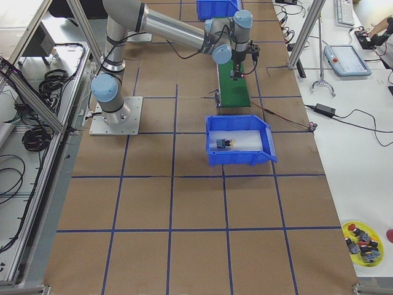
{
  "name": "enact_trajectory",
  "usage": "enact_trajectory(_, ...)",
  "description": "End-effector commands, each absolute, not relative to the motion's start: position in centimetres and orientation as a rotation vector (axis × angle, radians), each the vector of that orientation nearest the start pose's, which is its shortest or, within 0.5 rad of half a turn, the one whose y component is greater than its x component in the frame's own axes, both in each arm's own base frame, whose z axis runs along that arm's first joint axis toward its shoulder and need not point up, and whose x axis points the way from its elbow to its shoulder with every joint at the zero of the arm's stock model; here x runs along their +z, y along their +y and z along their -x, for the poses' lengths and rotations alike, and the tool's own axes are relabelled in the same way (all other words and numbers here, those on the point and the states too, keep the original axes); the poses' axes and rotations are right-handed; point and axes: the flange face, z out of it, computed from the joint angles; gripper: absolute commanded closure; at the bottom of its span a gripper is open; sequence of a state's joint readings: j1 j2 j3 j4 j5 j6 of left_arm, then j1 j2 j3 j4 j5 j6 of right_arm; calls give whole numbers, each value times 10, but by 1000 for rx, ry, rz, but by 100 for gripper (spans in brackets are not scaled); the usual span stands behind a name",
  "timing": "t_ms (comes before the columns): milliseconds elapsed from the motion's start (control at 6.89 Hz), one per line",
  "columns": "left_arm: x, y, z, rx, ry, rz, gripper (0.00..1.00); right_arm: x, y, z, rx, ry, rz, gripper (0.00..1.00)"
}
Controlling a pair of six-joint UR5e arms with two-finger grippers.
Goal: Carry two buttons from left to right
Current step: 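Carry the red button into the blue bin with the right gripper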
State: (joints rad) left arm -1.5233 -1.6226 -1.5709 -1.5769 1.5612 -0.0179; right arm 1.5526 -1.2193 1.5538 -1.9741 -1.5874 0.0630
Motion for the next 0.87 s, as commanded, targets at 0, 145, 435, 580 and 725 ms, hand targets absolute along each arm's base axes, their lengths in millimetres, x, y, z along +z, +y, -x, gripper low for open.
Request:
enact_trajectory(0,462,-513,110,89,3150,102,0,424,-624,-8,-138,3173,-2,96)
enact_trajectory(145,462,-513,110,89,3150,102,0,439,-625,50,-121,3182,76,96)
enact_trajectory(435,462,-513,110,89,3151,97,0,426,-623,140,-82,3188,104,95)
enact_trajectory(580,462,-513,110,89,3151,97,0,387,-638,156,-12,3170,90,96)
enact_trajectory(725,462,-513,110,89,3151,95,0,358,-648,166,59,3196,98,96)
